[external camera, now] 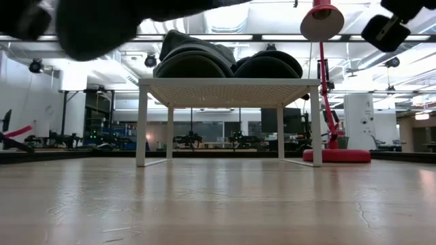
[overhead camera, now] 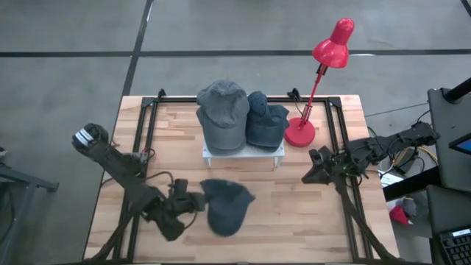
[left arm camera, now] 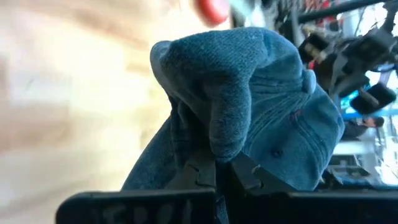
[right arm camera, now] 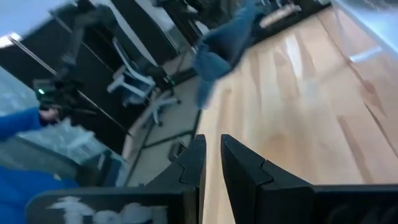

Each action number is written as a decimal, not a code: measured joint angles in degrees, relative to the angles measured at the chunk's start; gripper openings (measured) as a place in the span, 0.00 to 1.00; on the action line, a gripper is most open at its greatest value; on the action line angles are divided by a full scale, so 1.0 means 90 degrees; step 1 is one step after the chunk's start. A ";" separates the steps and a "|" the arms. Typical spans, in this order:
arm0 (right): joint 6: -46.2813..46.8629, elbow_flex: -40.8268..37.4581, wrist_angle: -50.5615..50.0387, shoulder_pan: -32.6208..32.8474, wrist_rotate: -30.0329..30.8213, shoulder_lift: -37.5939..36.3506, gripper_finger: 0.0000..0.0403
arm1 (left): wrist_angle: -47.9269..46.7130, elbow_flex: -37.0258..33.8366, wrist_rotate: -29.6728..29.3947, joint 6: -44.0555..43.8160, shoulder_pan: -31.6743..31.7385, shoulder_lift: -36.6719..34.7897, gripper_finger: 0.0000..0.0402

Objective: Pick & Place hat
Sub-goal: Stack the blue cap on the blue caps on the shelf

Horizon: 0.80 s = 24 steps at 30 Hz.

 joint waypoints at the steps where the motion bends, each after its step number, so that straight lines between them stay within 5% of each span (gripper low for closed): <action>1: 0.0018 0.0000 0.0129 0.0000 -0.0010 0.0000 0.12 | -0.0009 0.0109 -0.0054 0.0281 0.0137 0.0032 0.00; 9: -0.0049 0.0000 0.0832 0.0002 -0.0208 0.0000 0.16 | -0.0013 0.1253 -0.0143 0.1762 0.1059 0.0660 0.00; 24: -0.0678 0.0234 0.0916 0.0015 -0.0724 0.0828 0.52 | -0.0005 0.3312 -0.0496 0.2180 0.1355 0.2646 0.00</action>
